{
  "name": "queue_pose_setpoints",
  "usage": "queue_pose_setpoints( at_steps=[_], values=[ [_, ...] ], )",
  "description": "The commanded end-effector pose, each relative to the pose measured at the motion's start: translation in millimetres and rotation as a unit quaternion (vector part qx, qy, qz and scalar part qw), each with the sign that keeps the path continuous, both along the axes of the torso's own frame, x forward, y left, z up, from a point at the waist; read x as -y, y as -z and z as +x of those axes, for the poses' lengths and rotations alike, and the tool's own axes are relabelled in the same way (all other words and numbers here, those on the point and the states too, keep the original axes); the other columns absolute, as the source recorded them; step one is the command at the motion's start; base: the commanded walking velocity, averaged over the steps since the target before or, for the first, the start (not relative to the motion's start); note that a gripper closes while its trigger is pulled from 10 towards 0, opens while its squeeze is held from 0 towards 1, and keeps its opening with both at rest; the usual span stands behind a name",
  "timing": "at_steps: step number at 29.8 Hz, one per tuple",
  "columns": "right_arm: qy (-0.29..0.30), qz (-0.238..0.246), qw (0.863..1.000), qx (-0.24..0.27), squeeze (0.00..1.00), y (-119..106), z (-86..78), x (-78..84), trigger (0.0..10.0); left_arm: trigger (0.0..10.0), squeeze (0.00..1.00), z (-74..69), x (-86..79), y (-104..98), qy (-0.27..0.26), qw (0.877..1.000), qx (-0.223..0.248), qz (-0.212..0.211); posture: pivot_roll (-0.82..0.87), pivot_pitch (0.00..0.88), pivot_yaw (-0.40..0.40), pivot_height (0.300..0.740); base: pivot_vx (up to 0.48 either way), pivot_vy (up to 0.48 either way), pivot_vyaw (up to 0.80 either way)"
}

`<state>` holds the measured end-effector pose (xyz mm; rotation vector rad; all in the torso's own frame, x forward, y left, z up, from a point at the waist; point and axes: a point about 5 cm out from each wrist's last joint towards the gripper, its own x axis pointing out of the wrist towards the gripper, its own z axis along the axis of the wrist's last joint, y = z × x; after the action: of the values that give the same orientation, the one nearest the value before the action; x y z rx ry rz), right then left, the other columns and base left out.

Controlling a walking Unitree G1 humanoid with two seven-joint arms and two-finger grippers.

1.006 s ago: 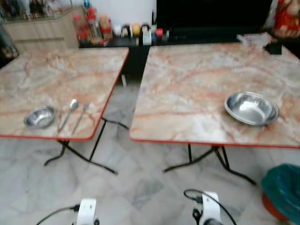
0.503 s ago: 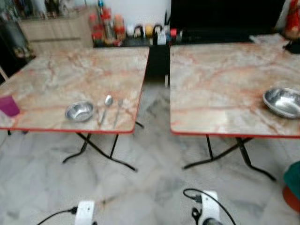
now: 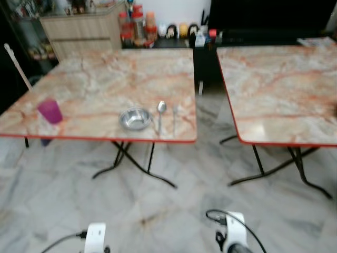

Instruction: Setting the table

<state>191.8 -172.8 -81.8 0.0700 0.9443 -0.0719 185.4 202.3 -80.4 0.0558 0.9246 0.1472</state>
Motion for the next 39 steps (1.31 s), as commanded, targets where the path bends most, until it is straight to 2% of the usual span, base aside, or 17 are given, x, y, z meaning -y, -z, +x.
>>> queue_pose_setpoints(
  at_steps=[1,9,17,27,31,39],
  values=[
    [0.000,-0.009,1.000,-0.006,0.00,1,-3.9,6.2,10.0,10.0,0.00,1.3,4.2,0,-0.005,1.000,0.003,-0.007,0.06,0.000,0.059,0.740,0.000,0.480,0.00],
    [0.000,-0.009,1.000,-0.006,0.00,2,-4.5,5.2,10.0,10.0,0.00,-0.3,4.5,1,-0.004,1.000,0.001,-0.007,0.06,0.000,0.060,0.740,0.000,0.480,0.00],
    [-0.007,-0.010,1.000,-0.002,0.00,1,-2.4,5.0,10.0,10.0,0.00,4.4,4.8,-2,-0.006,1.000,0.024,-0.015,0.07,0.000,0.051,0.740,0.000,0.000,0.00],
    [-0.013,-0.003,1.000,0.002,0.00,0,-0.4,-0.1,10.0,10.0,0.00,-0.8,1.3,0,-0.012,1.000,0.014,-0.011,0.08,0.000,0.049,0.740,0.000,0.000,0.00],
    [-0.014,0.003,1.000,0.005,0.00,0,0.4,-3.3,10.0,10.0,0.00,-2.4,0.3,0,-0.016,1.000,0.014,-0.011,0.08,0.000,0.057,0.740,0.349,0.000,0.00],
    [-0.009,0.005,1.000,0.006,0.00,0,0.9,-4.5,10.0,10.0,0.00,3.2,-0.6,-2,-0.013,1.000,0.022,-0.011,0.08,0.000,0.065,0.740,0.367,0.000,0.00]
  ],
)
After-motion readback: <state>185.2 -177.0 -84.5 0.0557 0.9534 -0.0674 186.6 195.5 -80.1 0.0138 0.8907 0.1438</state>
